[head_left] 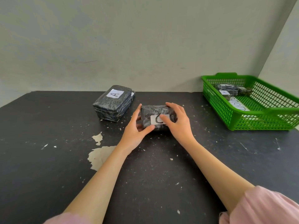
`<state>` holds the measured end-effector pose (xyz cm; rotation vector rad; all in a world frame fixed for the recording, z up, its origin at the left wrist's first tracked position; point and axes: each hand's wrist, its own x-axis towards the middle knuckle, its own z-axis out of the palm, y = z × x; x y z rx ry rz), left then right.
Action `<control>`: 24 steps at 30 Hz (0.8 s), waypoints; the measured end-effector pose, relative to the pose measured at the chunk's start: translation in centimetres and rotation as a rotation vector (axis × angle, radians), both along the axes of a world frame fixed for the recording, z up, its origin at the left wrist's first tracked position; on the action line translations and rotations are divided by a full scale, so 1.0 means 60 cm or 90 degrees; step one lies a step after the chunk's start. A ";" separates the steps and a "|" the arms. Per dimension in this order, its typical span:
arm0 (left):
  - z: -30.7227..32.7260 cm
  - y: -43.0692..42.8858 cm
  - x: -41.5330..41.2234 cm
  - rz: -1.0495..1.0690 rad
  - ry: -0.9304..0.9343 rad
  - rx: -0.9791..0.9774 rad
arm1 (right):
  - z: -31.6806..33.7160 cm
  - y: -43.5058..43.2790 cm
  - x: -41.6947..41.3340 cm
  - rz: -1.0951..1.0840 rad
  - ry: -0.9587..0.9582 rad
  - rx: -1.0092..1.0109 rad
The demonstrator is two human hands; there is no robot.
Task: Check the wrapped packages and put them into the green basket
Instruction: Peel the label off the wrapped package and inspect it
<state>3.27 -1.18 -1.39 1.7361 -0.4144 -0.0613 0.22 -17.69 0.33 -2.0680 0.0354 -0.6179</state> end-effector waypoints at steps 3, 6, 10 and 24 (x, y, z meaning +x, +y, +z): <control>0.001 0.001 0.000 -0.006 -0.001 -0.010 | 0.013 0.011 0.014 -0.034 -0.022 -0.093; 0.000 0.002 0.001 -0.010 -0.003 -0.020 | 0.024 0.025 0.025 -0.033 -0.018 -0.123; 0.000 0.003 0.003 -0.006 -0.004 -0.031 | 0.021 0.039 0.033 -0.069 -0.023 -0.108; 0.002 0.004 0.007 -0.001 0.002 -0.015 | 0.022 0.015 0.036 0.000 0.002 -0.102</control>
